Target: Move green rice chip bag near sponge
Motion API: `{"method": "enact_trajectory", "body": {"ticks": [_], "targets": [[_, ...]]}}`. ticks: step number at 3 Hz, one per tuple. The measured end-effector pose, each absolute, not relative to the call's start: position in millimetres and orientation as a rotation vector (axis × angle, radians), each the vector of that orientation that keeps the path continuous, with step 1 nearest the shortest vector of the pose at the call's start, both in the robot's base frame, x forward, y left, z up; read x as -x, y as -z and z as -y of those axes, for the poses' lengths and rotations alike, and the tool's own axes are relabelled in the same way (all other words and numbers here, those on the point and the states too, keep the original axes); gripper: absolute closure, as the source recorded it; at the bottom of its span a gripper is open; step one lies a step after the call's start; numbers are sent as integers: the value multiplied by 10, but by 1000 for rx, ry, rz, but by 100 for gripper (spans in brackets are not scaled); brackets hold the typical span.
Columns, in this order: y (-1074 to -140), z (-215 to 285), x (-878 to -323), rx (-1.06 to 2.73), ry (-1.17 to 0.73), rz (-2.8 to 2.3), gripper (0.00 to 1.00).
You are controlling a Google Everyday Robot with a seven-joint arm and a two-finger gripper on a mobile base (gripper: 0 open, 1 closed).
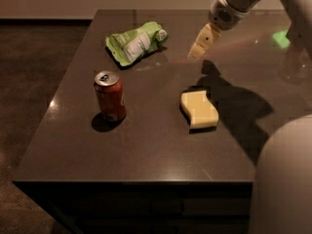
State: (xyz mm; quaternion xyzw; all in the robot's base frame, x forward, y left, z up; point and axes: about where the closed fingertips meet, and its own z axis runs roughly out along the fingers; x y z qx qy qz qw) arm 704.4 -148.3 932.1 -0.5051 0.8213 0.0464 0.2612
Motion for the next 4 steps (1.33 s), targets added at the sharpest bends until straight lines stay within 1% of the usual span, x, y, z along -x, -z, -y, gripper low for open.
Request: {"method": "enact_trajectory", "body": {"ticks": [2,4], "targets": [[-9250,1017,-7608,1247,-202,-2189,0],[-9210,358,-7914,1196,-244,-2186,0]]}}
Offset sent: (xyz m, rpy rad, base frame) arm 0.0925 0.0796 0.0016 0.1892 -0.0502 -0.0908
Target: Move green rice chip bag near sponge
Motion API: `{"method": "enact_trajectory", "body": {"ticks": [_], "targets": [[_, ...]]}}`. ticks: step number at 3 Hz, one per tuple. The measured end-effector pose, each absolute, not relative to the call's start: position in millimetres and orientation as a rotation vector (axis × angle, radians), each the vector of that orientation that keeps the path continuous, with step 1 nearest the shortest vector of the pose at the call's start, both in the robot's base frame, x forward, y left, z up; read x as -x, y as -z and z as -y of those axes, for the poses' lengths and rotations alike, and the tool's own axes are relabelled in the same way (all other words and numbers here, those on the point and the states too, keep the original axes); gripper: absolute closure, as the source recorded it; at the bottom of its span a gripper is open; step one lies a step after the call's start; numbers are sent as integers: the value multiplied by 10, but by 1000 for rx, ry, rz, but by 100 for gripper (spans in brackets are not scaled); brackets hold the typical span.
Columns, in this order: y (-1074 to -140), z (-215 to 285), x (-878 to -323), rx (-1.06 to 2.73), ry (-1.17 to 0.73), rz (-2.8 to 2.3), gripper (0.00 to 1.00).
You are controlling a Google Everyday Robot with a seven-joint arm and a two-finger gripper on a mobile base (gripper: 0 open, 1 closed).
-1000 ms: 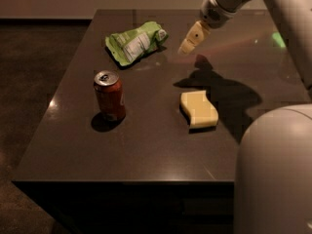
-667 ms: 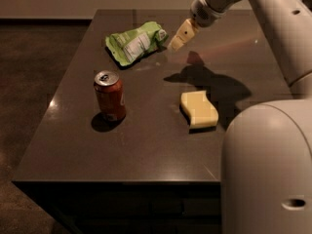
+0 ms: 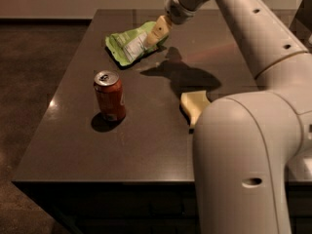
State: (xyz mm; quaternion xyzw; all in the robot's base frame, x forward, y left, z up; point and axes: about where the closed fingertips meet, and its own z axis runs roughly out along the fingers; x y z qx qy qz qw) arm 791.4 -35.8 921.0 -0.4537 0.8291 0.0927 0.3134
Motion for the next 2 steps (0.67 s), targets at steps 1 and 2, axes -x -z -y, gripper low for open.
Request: {"method": "enact_trajectory", "body": {"ticks": [1,2], "targets": [[-9159,111,-8031,1172,-232,-2204,0],[-9048,-117,-8130,1162,-223,-2231,0]]}}
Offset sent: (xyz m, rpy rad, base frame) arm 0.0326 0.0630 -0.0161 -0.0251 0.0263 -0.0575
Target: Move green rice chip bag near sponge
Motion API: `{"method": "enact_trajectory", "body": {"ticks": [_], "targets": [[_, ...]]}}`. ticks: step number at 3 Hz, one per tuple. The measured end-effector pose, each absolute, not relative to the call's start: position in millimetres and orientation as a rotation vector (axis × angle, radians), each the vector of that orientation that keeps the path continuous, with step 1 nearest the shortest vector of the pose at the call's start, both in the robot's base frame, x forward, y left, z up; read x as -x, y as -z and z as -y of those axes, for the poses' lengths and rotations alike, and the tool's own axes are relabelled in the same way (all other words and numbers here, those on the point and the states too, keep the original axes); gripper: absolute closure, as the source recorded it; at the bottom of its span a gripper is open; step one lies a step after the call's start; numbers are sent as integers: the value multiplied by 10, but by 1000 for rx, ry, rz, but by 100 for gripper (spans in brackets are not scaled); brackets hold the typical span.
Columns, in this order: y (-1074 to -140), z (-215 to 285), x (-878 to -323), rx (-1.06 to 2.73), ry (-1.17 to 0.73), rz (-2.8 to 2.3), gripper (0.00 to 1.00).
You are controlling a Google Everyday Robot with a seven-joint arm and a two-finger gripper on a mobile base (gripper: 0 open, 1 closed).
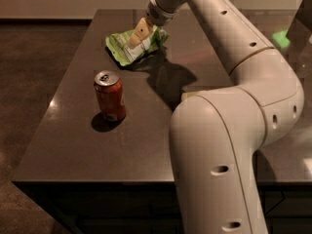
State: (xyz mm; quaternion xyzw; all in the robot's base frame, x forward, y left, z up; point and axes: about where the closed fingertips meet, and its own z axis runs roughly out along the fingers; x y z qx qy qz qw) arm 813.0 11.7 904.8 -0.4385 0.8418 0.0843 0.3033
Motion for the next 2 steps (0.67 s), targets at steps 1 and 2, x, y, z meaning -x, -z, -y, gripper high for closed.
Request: {"method": "enact_trajectory", "body": {"ticks": [1,2], "targets": [[-8938,-194,-8198,1156,-220,-2258,0],[-8867,-163,-8251,1144,-207,-2282,0]]}}
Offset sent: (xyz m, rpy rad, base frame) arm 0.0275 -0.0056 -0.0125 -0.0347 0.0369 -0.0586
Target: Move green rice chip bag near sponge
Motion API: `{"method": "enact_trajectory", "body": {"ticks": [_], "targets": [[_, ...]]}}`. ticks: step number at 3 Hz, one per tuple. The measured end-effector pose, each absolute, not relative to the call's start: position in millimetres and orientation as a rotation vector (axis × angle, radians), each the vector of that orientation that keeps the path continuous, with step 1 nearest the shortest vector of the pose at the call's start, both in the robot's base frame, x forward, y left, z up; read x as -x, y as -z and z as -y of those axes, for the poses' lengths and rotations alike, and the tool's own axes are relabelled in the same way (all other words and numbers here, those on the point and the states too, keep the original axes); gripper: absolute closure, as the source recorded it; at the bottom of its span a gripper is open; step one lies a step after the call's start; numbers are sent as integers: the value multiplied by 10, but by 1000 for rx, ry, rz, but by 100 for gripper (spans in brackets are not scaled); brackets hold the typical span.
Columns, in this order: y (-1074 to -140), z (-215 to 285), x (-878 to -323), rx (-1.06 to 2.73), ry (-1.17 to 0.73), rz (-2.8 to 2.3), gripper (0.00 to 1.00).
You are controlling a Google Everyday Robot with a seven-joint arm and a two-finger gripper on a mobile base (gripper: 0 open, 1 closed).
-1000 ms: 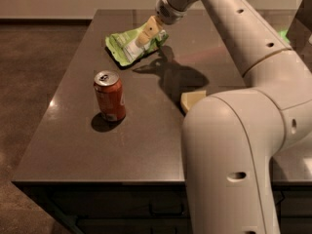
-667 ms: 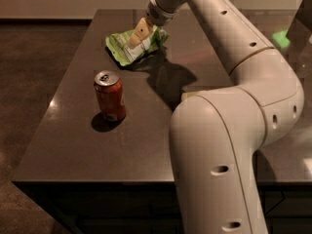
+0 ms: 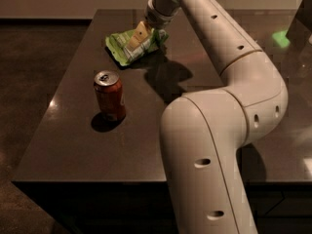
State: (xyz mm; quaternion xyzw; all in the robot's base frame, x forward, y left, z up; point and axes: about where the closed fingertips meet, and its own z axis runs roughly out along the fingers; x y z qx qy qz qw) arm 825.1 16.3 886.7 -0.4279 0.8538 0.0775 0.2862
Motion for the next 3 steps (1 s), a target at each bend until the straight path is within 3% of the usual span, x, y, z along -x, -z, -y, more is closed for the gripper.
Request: {"method": "enact_trajectory", "body": {"ticks": [1,3], "targets": [[-8844,-109,-8291,1131,-194,-2298,17],[-8978,23,-8232,1113,-244,-2272,72]]}}
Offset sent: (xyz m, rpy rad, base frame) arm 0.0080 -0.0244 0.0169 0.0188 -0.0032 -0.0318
